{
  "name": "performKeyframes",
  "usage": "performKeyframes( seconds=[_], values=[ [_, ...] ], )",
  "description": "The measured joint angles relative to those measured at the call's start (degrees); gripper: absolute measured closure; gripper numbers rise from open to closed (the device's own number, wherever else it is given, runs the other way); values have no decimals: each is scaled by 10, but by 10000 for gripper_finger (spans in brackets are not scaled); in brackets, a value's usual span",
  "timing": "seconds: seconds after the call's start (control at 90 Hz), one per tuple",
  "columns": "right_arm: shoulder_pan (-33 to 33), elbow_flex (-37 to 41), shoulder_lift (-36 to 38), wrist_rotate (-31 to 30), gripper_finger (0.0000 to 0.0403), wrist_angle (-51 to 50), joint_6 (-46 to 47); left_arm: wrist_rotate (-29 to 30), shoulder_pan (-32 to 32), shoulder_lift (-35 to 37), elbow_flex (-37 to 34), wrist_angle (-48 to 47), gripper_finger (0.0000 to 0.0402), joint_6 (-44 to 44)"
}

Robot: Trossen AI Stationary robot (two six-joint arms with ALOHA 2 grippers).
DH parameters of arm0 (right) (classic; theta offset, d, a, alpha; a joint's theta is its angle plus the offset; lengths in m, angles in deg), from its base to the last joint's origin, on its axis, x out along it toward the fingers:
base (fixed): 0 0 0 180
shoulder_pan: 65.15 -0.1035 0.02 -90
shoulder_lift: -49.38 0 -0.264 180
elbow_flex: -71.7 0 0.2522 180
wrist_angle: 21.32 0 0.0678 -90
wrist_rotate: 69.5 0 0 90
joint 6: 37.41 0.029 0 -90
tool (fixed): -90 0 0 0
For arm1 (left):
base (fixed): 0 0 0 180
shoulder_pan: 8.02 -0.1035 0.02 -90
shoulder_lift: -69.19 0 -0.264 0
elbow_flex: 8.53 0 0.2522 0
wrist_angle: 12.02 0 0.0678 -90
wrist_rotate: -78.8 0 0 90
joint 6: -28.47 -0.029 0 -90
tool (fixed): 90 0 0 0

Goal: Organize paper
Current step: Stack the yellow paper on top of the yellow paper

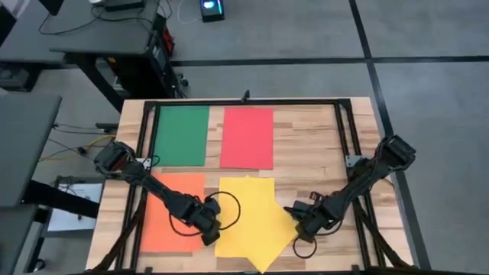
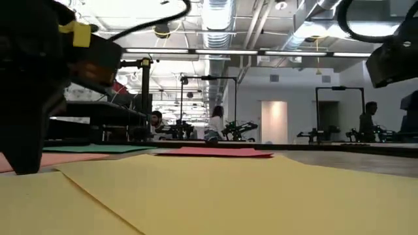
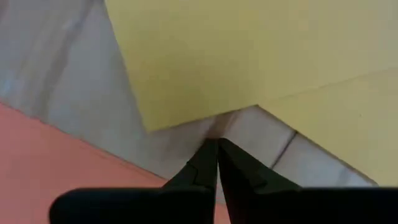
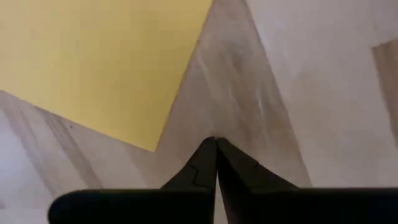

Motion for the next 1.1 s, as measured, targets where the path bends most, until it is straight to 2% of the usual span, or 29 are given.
performKeyframes(
  seconds=[0.333, 1.1],
  values=[
    [4, -6, -2, 14, 403, 18, -9, -31, -43, -5, 1, -17, 401, -45],
    [4, -6, -1, 13, 403, 36, -22, -14, -146, -6, 0, -33, 401, -130]
  ],
)
